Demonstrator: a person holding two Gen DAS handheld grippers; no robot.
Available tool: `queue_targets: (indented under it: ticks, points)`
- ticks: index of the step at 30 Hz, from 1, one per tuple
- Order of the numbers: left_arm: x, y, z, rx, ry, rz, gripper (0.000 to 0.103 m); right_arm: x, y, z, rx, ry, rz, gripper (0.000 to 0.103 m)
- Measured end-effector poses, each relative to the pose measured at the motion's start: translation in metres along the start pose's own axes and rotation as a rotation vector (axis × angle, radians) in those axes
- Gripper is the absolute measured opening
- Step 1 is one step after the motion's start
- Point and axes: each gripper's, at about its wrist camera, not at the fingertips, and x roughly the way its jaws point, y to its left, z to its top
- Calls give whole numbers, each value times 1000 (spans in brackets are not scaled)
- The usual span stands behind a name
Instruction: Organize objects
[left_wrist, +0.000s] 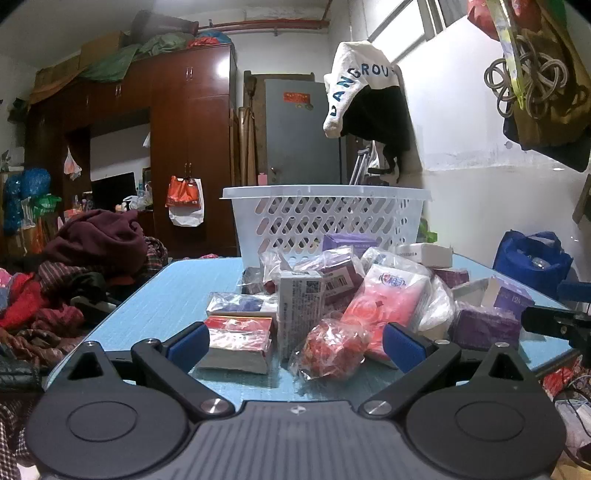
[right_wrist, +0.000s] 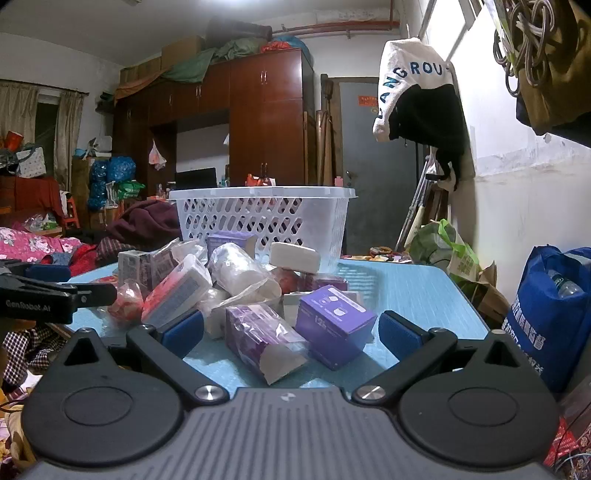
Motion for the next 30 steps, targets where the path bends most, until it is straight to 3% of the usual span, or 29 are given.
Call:
queue_targets:
  ticks: [11,22,30]
  points:
    - [2,-3,-1,6,-2,-40,103,0,0,0,2,1,1,103]
    - [1,-2,2,1,-47,-28,103,6,-5,-4,18,8,-1,103]
    - [8,-4,0,40,15,-2,103,7,-3,-2,20,16,-8,103]
